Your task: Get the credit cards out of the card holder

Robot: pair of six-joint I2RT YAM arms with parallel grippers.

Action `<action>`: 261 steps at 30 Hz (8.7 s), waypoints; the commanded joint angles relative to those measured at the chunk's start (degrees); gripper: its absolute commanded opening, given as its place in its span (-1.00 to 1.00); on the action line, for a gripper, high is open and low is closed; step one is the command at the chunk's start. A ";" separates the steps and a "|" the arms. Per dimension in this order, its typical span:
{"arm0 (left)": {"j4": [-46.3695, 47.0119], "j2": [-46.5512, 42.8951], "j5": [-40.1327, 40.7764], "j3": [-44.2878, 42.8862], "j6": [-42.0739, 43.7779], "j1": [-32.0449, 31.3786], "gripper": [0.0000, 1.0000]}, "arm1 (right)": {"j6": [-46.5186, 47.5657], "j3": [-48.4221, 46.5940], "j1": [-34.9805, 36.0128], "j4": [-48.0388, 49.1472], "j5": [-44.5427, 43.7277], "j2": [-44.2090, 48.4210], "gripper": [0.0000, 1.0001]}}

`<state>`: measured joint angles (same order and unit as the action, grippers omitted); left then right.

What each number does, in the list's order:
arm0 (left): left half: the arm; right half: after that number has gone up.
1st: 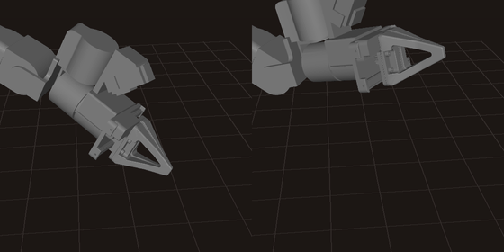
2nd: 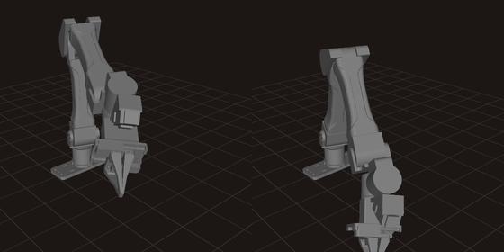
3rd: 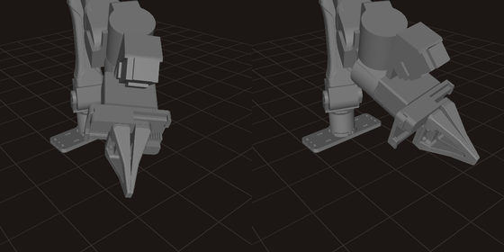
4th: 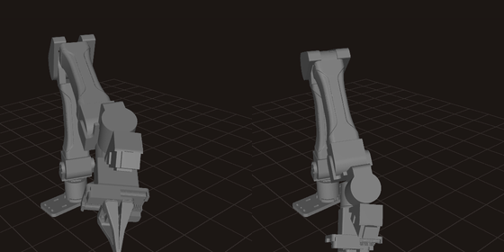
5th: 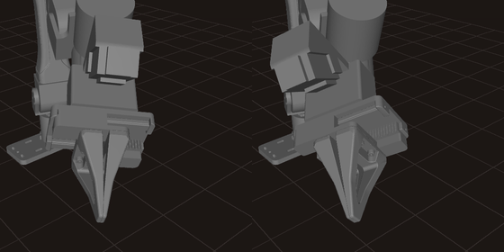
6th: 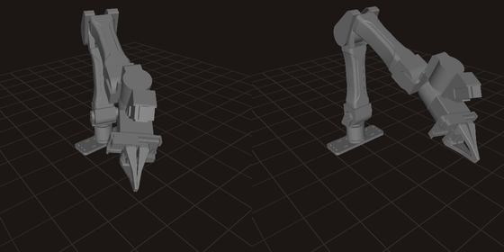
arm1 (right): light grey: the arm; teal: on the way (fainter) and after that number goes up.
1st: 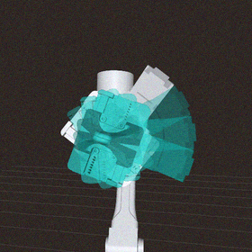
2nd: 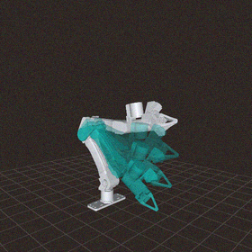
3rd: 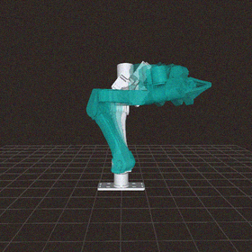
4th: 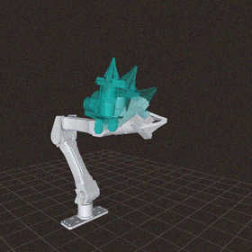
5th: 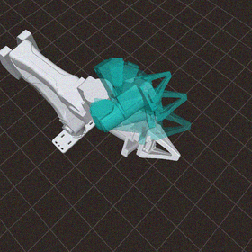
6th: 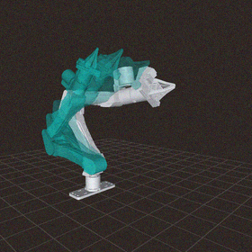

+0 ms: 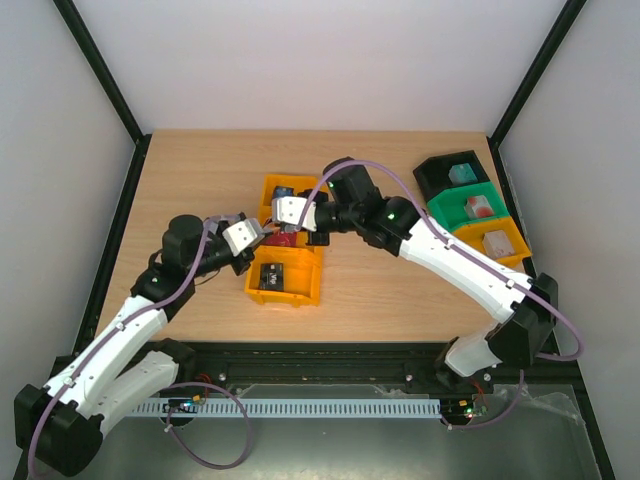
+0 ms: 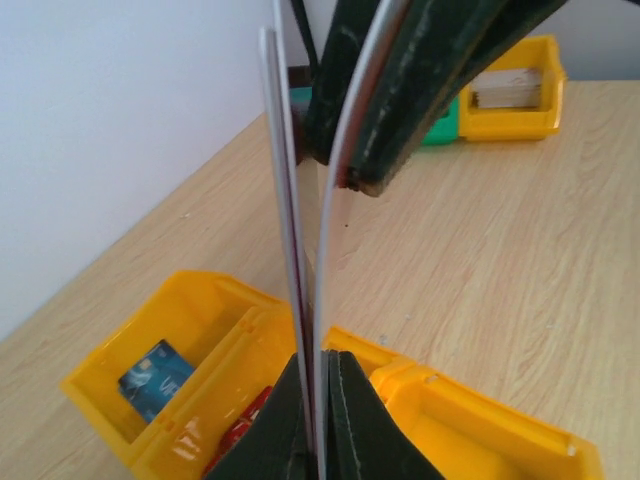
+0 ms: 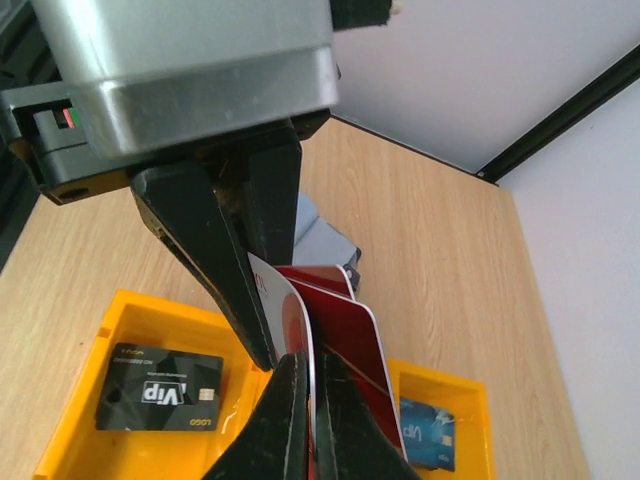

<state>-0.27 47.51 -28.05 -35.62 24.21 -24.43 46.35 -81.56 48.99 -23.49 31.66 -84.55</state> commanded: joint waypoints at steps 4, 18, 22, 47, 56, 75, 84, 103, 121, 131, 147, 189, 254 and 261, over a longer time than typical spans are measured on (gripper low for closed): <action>-2.10 -1.68 -10.30 -1.40 -1.92 -0.27 -0.95 | -4.27 1.27 -5.65 -0.78 0.81 4.70 -0.97; -5.14 -1.04 -9.89 -1.39 0.90 -0.35 -0.95 | -8.33 0.99 -8.40 3.30 10.38 7.12 -0.97; -6.69 -0.49 -9.33 -1.54 1.54 -0.37 -0.95 | -9.17 -0.20 -8.91 3.40 12.80 7.16 -0.97; -14.31 2.19 -11.93 -4.30 3.29 -0.36 -0.95 | -12.44 4.40 -12.78 -0.31 21.27 7.62 -0.97; 6.70 -0.84 -17.01 -2.80 -18.38 -0.27 -0.95 | -25.72 14.05 -12.79 18.59 26.53 11.35 -0.66; 16.01 0.17 -18.49 -2.14 -23.26 -0.36 -0.95 | -40.03 14.04 -10.62 31.64 40.92 9.41 -0.30; 8.53 -3.28 -15.08 -1.52 1.62 -0.36 -0.95 | -27.37 10.29 -10.67 14.58 34.53 12.36 -0.22; 2.27 -4.91 -11.93 -2.55 23.68 -0.36 -0.95 | -9.67 5.64 -10.75 -4.22 14.54 16.69 -0.17; 3.64 -5.68 -13.92 -3.42 18.04 -0.89 -0.95 | -11.00 10.52 -10.85 7.29 15.77 16.08 -0.06; 3.96 -5.68 -14.32 -3.54 16.96 -0.89 -0.95 | -10.26 11.44 -9.79 8.38 13.05 15.85 -0.05; 6.52 -5.41 -13.80 -3.42 11.66 -0.89 -0.95 | -11.87 12.30 -6.82 7.25 15.89 16.00 0.05; 3.00 -5.18 -13.59 -3.03 14.96 -0.89 -0.95 | -16.38 16.54 -5.77 9.99 11.02 21.73 0.13; 37.49 16.88 -32.93 0.03 -45.10 8.25 -0.66 | -42.85 16.73 -12.53 33.15 30.83 -1.47 -0.97; 41.43 22.43 -32.67 0.29 -44.22 8.67 -0.67 | -46.40 13.53 -16.10 36.87 34.46 -7.65 -0.97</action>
<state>33.23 68.69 -59.29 -35.51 -18.72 -15.84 1.72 -63.81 34.15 10.92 63.59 -89.06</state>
